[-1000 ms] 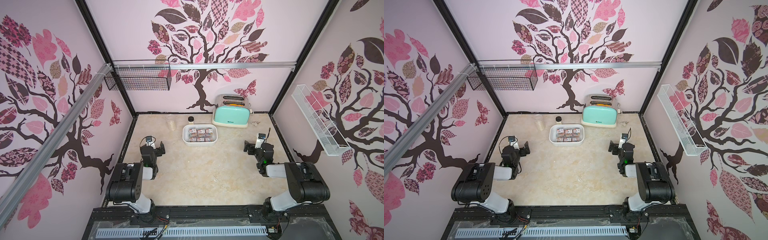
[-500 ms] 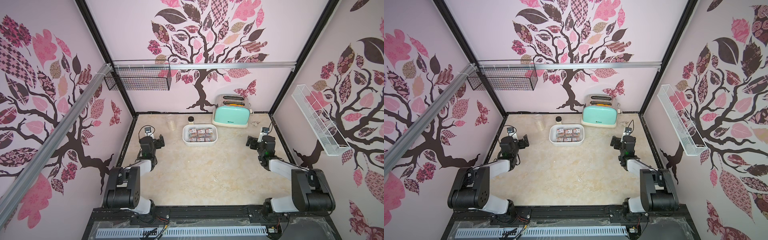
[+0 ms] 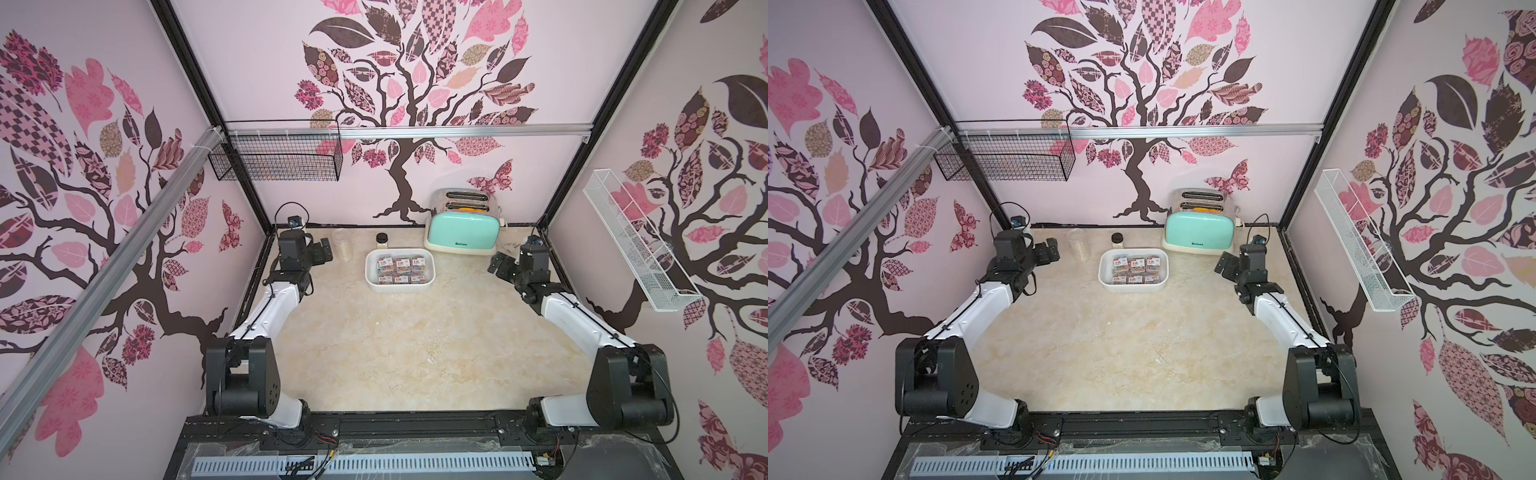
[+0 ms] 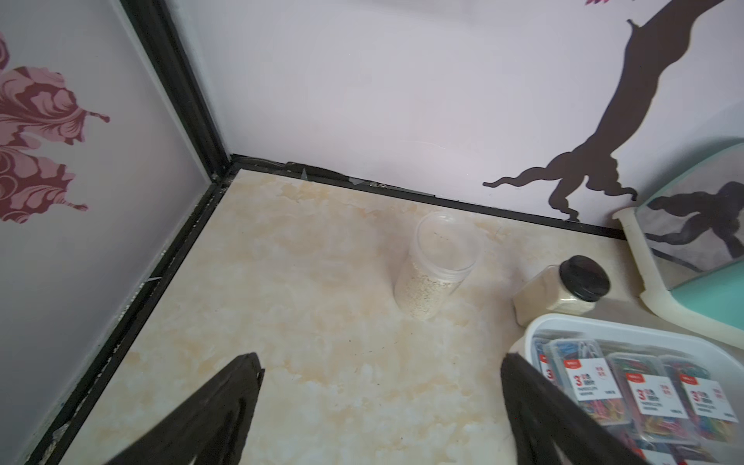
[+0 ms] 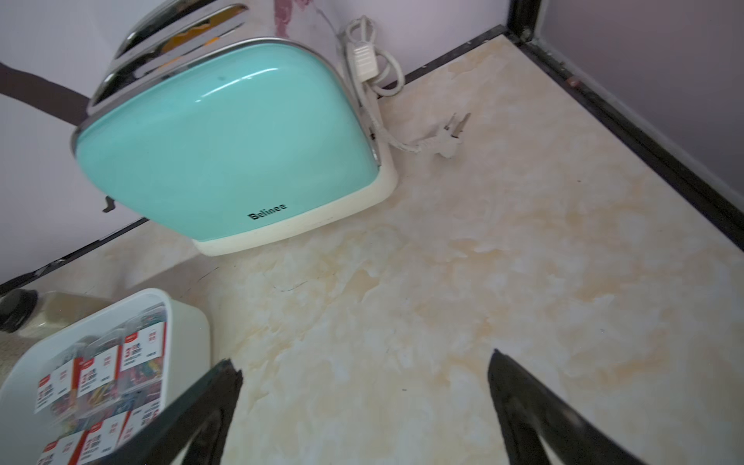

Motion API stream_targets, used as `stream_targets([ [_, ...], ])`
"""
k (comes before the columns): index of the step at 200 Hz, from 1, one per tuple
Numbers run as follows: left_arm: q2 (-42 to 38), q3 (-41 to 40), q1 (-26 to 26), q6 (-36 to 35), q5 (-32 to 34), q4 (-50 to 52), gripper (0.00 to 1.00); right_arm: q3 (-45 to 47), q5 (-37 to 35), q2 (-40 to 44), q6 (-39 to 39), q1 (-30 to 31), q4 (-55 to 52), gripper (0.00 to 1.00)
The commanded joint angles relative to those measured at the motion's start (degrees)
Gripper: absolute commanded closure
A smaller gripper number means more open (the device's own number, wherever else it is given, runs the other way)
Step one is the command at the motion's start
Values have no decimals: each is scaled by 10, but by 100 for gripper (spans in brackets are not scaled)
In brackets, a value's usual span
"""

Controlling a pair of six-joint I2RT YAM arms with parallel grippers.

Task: Take the paper clips out of the storage box
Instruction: Pick up the boxed paper clips from the storage box.

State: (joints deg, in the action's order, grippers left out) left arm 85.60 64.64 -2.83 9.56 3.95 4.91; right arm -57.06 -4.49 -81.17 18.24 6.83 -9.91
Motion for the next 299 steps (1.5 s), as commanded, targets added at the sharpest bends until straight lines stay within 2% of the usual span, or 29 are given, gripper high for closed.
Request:
stream_targets([
  [1, -13, 39, -29, 24, -11, 108, 2, -90, 29, -44, 2, 47, -140, 0],
  [40, -42, 62, -35, 90, -51, 181, 2, -198, 54, -101, -3, 88, -251, 1],
  [67, -74, 78, -70, 78, -28, 224, 2, -271, 98, -142, 6, 94, -315, 1],
  [86, -88, 88, -94, 71, -32, 251, 2, -288, 134, -155, 10, 98, -303, 0],
  [116, -114, 94, -122, 77, -13, 297, 2, -399, 105, -217, -15, 143, -370, 1],
  [128, -129, 88, -122, 88, -18, 301, 2, -446, 84, -251, -30, 162, -395, 1],
  [159, -150, 100, -122, 102, -38, 331, 2, -545, 81, -328, -39, 180, -427, 6],
  [222, -179, 94, -123, 98, -20, 374, 6, -570, 104, -405, -42, 191, -380, 13],
  [258, -193, 59, -123, 112, -18, 362, 6, -586, 112, -427, -40, 200, -358, 16],
  [299, -193, 54, -123, 113, -33, 358, 7, -636, 70, -482, -42, 214, -367, 20],
])
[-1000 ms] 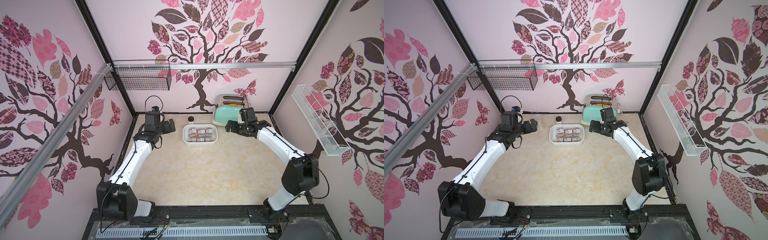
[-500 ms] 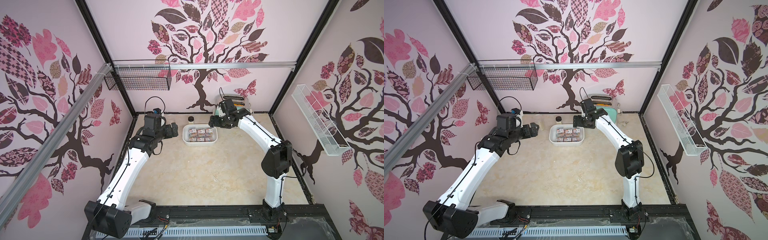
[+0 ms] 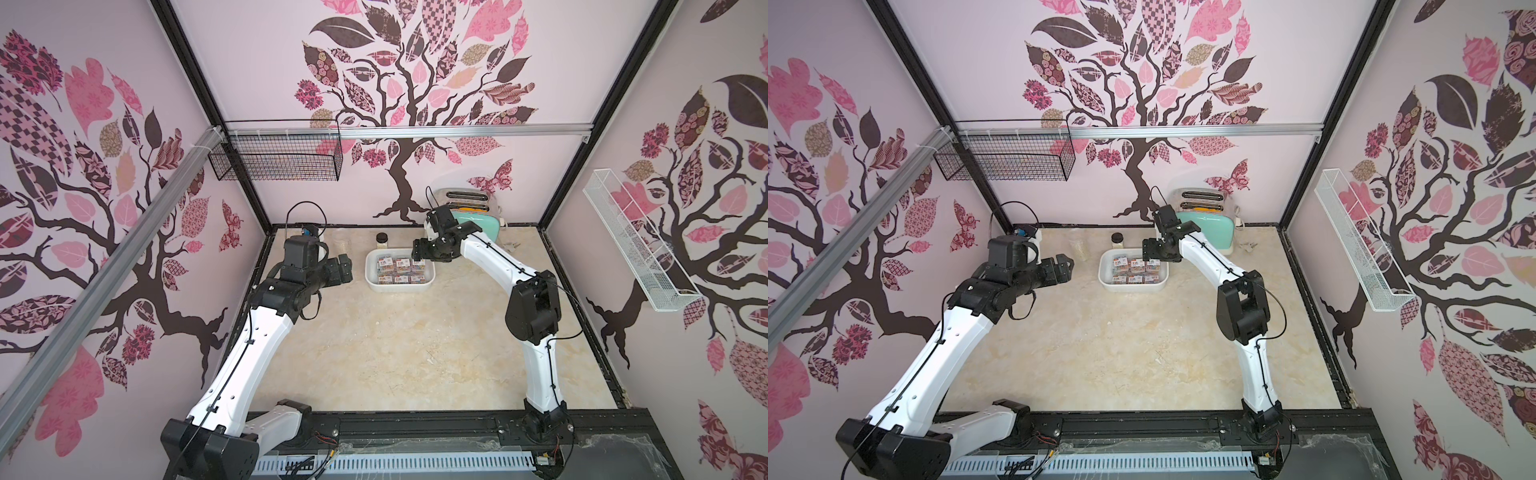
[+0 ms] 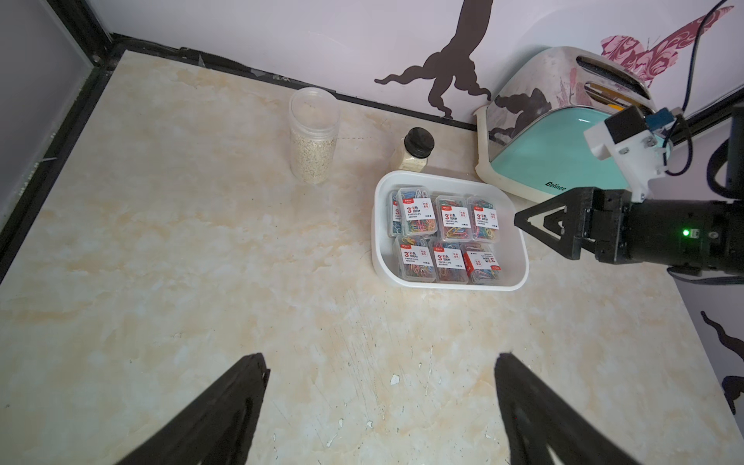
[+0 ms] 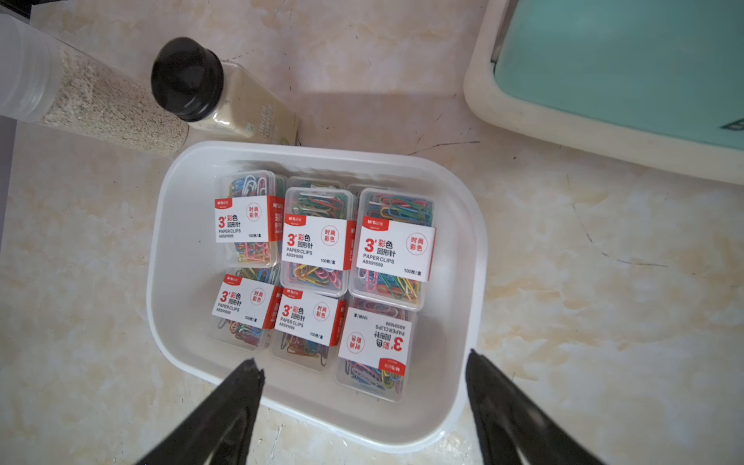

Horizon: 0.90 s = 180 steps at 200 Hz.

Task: Take the paper clips out of the storage box
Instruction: Pick up the boxed paper clips from the storage box.

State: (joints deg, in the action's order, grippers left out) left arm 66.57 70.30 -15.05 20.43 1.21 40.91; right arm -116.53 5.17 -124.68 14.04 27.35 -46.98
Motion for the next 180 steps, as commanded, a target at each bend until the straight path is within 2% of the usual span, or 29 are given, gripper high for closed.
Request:
stream_targets([
  [1, -3, -3, -1, 4, -5, -2, 7, -42, -27, -49, 1, 9, 4, 20],
  [49, -8, -6, -1, 6, -17, 0, 8, -50, -93, -80, 14, 17, 44, 26],
  [132, -11, -10, -1, 7, -35, 9, 10, -80, -116, -129, 35, 22, 42, 27],
  [180, -7, -9, -2, 8, -42, 6, 12, -74, -135, -135, 39, 23, 42, 31],
])
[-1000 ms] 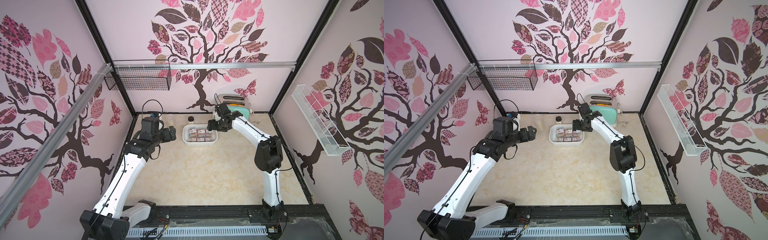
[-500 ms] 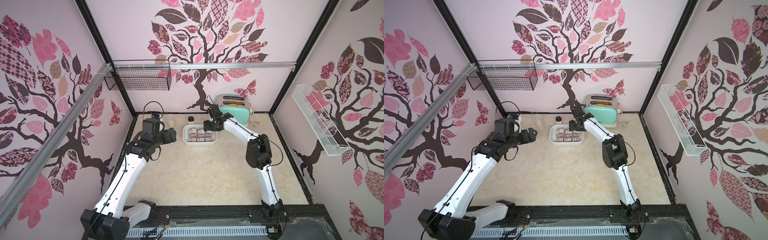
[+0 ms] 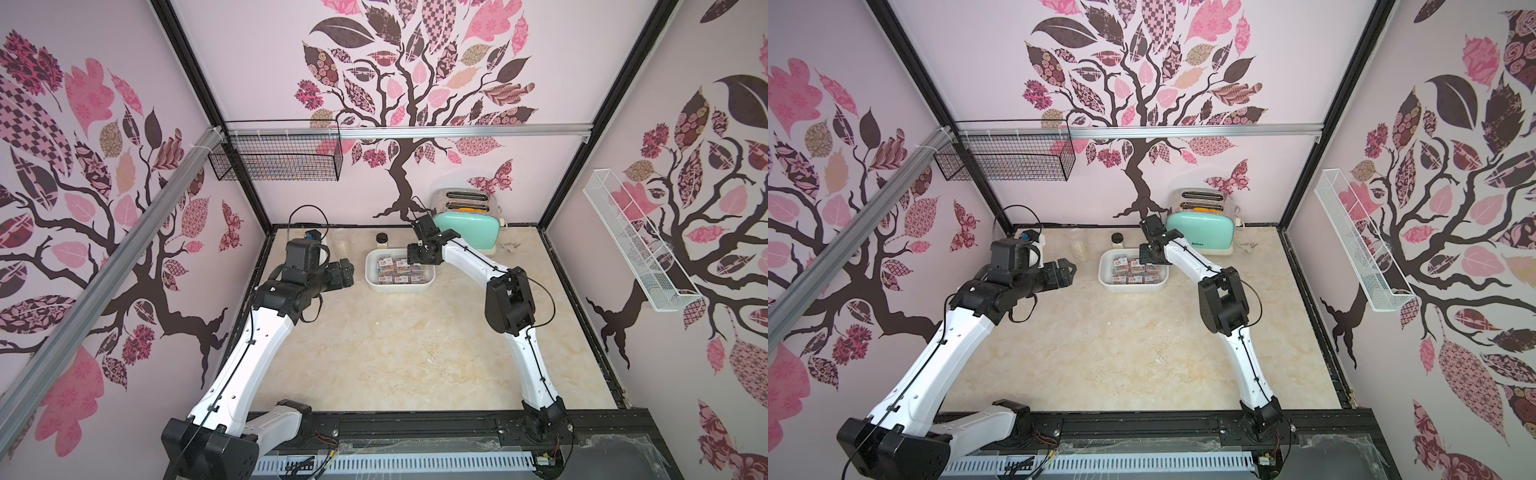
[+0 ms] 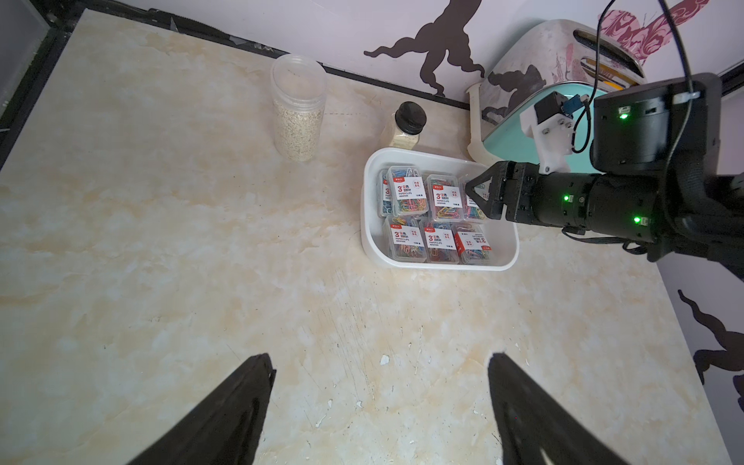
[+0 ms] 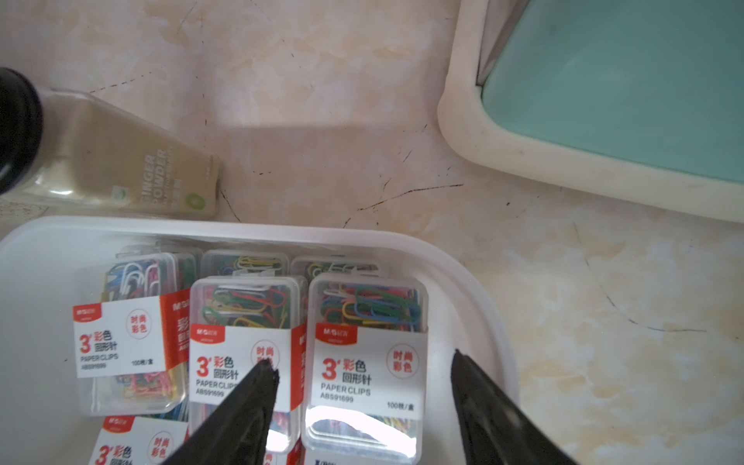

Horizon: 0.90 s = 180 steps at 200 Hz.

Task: Take the paper clips out of the storage box
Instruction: Pick up the boxed paper clips from the storage box.

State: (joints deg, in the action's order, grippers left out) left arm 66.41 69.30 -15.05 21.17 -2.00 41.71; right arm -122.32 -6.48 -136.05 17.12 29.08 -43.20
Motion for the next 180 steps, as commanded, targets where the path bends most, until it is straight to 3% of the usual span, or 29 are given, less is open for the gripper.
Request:
stream_targets([
  [1, -5, 1, -2, 1, -10, -2, 12, -15, -19, -21, 8, 5, 4, 31],
  [128, 0, -1, -2, 10, -26, -10, 13, -20, -4, -48, 13, 5, 7, 33],
  [180, 3, -2, -2, 11, -27, -12, 13, -15, -6, -44, 7, 6, 8, 42],
])
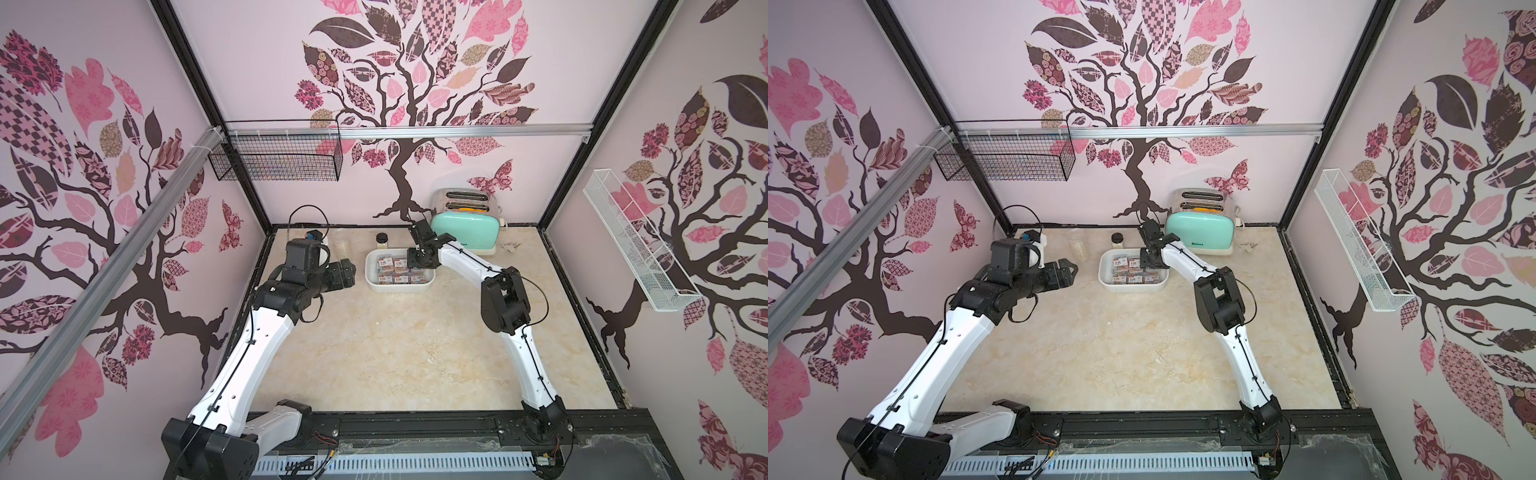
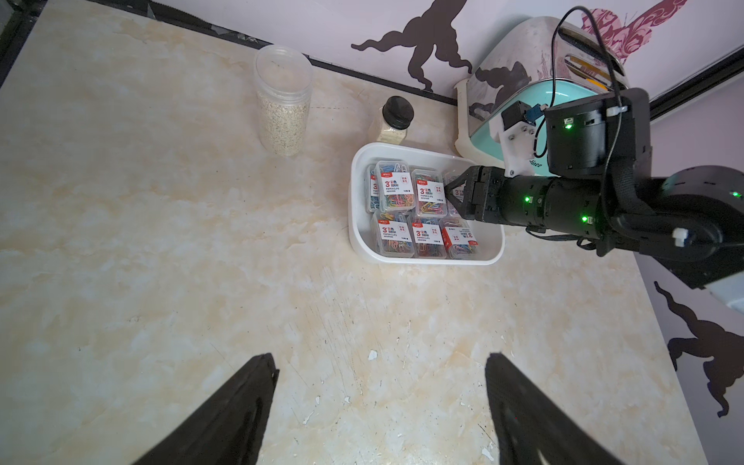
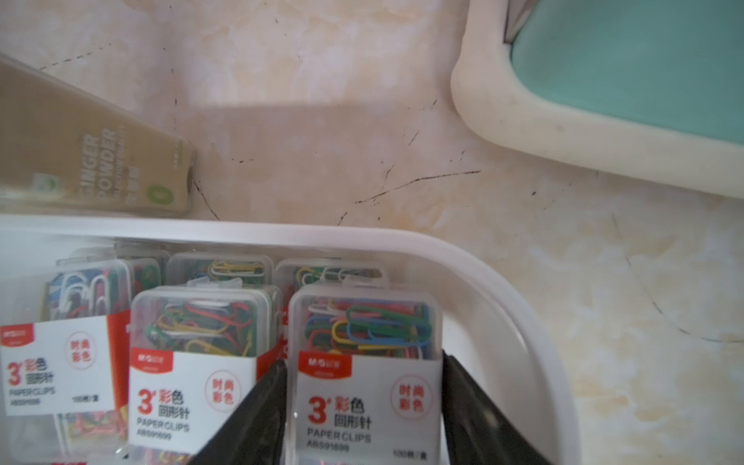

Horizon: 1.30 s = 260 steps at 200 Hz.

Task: Take the paper clips out of the storage box
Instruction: Pick up the boxed paper clips from the storage box.

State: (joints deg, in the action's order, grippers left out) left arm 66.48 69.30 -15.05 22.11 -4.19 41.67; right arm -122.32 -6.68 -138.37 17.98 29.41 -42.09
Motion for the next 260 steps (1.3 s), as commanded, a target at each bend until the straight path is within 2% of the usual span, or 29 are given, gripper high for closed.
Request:
stream_targets([
  [1, 2, -2, -3, 2, -5, -12, 13, -15, -4, -21, -2, 3, -3, 42],
  [23, 2, -2, -2, 2, -5, -13, 13, -16, -2, -25, -1, 3, -6, 42],
  [41, 2, -3, -2, 2, -6, -12, 13, -15, -1, -24, -2, 3, -5, 52],
  [94, 4, -5, -3, 3, -10, -16, 13, -13, -2, -8, -8, 3, 0, 56],
  [260, -1, -4, -5, -1, -7, -20, 13, 9, -8, 70, -18, 4, 1, 59],
])
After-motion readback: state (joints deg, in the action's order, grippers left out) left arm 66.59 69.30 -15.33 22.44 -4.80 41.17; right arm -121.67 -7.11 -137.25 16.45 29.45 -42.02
